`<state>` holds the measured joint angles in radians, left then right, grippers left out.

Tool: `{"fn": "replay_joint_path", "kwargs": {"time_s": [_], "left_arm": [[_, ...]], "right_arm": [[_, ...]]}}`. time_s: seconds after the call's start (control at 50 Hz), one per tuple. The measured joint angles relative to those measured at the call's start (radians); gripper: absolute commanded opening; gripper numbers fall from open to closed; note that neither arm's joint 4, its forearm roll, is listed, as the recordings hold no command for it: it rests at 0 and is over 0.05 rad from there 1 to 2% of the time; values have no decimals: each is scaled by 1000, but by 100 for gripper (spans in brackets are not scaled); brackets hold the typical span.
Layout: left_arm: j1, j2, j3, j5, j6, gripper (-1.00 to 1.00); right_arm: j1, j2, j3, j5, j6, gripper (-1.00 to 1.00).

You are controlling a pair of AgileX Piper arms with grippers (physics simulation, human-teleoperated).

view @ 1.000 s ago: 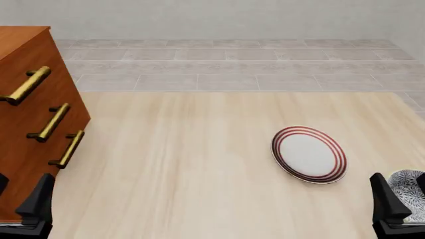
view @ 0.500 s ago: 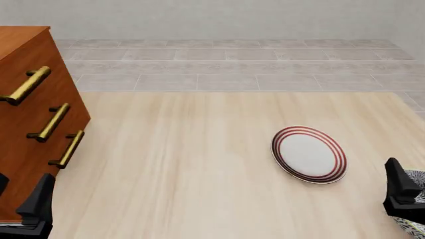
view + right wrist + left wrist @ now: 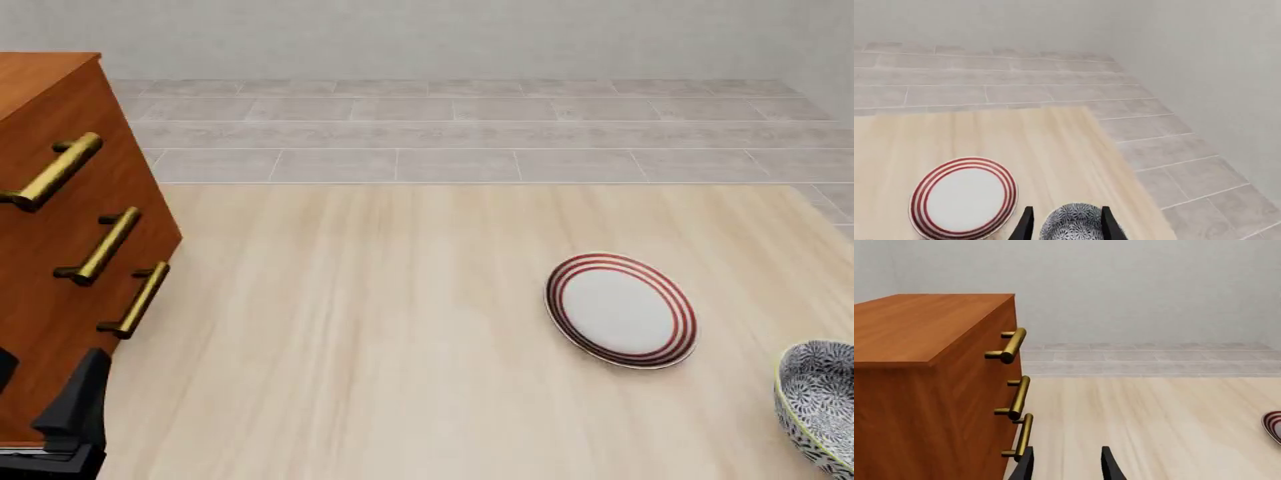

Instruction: Put the bowl on top of the cabinet.

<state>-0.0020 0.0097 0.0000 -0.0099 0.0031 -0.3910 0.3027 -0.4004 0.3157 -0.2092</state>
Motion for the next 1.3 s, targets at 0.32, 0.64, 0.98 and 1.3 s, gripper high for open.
{"fn": "replay_joint_path", "kwargs": {"time_s": [0.32, 0.64, 0.98, 1.3], "left_arm": [[0, -1, 0, 1, 0, 100], [0, 0, 0, 0, 0, 100], [-1, -1, 0, 1, 0, 100], [-1, -1, 0, 1, 0, 100]], "right_arm": [[-128, 80, -61, 58, -131, 100], [-210, 196, -56, 6, -181, 100], [-274, 341, -10, -122, -199, 100], [-333, 471, 29, -245, -220, 100]]}}
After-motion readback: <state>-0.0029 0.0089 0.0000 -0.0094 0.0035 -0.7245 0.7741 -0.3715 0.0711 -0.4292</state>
